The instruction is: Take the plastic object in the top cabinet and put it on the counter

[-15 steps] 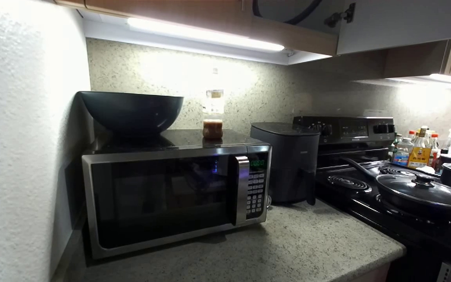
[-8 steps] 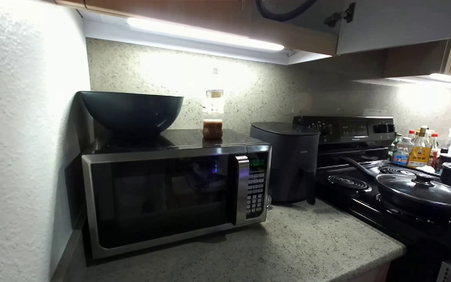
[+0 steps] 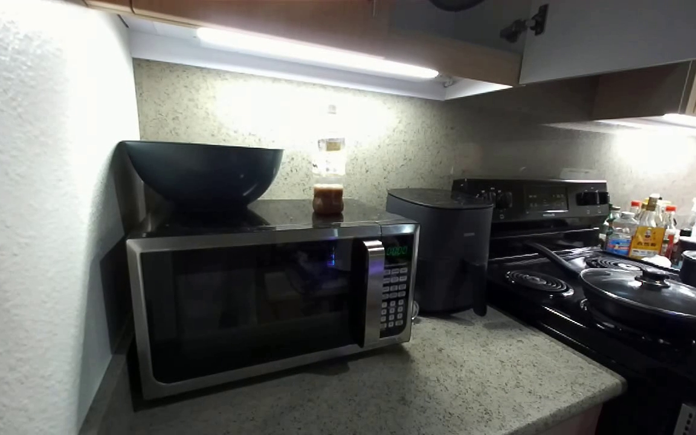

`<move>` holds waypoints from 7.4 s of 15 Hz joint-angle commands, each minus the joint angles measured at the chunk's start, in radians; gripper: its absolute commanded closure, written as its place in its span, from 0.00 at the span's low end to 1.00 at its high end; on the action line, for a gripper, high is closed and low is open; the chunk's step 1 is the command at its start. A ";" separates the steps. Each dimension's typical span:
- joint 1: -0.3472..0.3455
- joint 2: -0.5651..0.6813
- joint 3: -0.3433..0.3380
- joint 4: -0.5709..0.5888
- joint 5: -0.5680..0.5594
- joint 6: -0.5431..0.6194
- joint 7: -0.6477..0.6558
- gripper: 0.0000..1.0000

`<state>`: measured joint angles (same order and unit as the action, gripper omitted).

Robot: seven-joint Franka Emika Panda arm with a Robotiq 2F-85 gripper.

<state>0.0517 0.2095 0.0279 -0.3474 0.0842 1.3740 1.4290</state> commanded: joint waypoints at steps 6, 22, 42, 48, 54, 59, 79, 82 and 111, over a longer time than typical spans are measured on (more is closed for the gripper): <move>-0.189 0.138 0.107 -0.037 0.432 0.012 0.040 0.95; -0.275 0.242 0.135 -0.080 0.483 -0.079 0.109 0.96; -0.311 0.372 0.235 -0.031 0.664 -0.213 0.263 0.96; -0.311 0.294 0.208 -0.081 0.665 -0.317 0.383 0.96; -0.304 0.289 0.185 -0.076 0.643 -0.358 0.358 0.96; -0.299 0.407 0.158 -0.024 0.637 -0.310 0.353 0.96; -0.231 0.485 0.049 -0.043 0.273 -0.154 0.271 0.96; -0.209 0.502 0.019 -0.021 0.195 -0.083 0.261 0.97; 0.025 0.336 -0.129 -0.003 -0.183 -0.213 0.115 0.96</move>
<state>0.0160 0.6340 -0.0767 -0.3501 -0.0302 1.1548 1.6191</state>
